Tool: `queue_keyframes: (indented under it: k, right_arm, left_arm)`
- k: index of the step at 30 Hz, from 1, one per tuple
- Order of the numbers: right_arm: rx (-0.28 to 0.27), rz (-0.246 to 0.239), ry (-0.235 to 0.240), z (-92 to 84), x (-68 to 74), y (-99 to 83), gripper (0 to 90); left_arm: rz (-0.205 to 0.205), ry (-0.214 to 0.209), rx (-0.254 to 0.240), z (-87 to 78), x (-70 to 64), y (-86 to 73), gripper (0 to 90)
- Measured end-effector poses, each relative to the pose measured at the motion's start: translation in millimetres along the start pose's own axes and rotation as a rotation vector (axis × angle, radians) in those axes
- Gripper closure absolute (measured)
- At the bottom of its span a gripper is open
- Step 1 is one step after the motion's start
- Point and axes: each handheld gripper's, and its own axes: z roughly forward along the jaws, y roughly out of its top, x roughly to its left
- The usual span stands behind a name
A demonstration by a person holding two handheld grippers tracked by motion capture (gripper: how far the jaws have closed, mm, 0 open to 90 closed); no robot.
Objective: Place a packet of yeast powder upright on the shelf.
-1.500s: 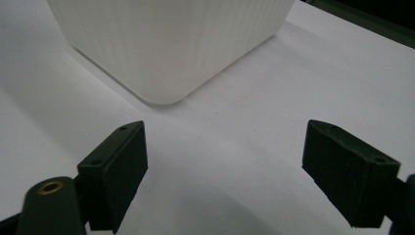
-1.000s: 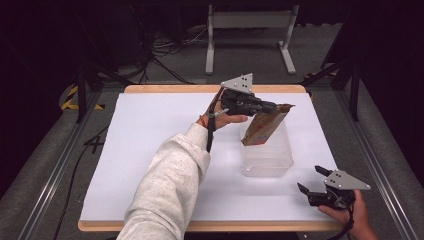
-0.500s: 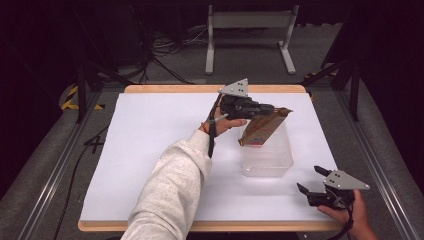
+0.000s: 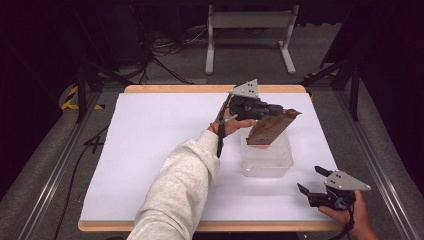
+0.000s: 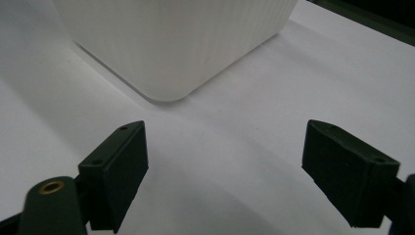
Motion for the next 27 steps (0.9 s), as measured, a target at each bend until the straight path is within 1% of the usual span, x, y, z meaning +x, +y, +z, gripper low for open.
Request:
queue_keyframes:
  k: [1,2,3,4,5,7,9,13,16,18,20,23,24,27]
  right_arm:
    - [-0.002,0.001,0.0,0.3,0.1,0.1,17.8]
    - [0.0,0.0,-0.001,0.4,0.4,0.4,17.8]
    - [0.003,0.002,0.002,0.5,1.0,0.7,17.8]
    - [0.002,-0.003,0.002,1.0,1.3,1.0,17.8]
    - [0.002,-0.005,0.002,1.3,1.5,1.2,17.8]
    - [0.004,-0.002,0.001,1.6,1.8,1.4,17.8]
    - [0.005,-0.001,0.0,1.8,1.8,1.4,17.8]
    - [0.007,0.004,0.002,2.3,1.9,1.2,17.8]
    - [0.008,0.003,0.001,2.3,1.9,1.2,17.8]
    - [0.008,0.002,0.001,2.3,1.9,1.2,17.8]
    - [0.01,0.002,0.002,2.5,1.9,1.5,17.8]
    - [0.008,-0.001,0.003,2.9,2.7,1.8,17.8]
    - [0.007,0.0,0.003,3.2,2.7,1.8,17.8]
    - [0.009,-0.001,0.003,3.1,2.8,1.9,17.8]
  left_arm:
    - [-0.002,0.008,0.009,-1.6,-0.3,-4.1,86.7]
    - [-0.016,0.011,0.005,-4.3,-0.3,-8.5,86.6]
    - [-0.027,0.011,-0.003,-8.0,0.1,-13.3,86.5]
    - [-0.028,0.019,-0.007,-10.3,0.1,-15.7,86.5]
    - [-0.039,0.029,-0.02,-14.3,0.1,-19.6,86.5]
    - [-0.051,0.023,-0.029,-19.1,0.2,-24.5,86.4]
    - [-0.062,0.026,-0.028,-22.9,-1.1,-29.3,86.3]
    - [-0.064,0.032,-0.035,-31.0,-3.8,-34.6,85.9]
    - [-0.074,0.046,-0.045,-37.6,-5.5,-38.2,85.6]
    - [-0.081,0.054,-0.047,-39.2,-6.7,-39.3,85.6]
    - [-0.078,0.056,-0.049,-41.7,-7.9,-41.3,85.6]
    - [-0.091,0.062,-0.059,-45.2,-9.1,-44.5,85.6]
    - [-0.088,0.076,-0.058,-46.1,-9.4,-45.0,85.6]
    - [-0.088,0.095,-0.054,-48.3,-10.0,-45.8,85.5]
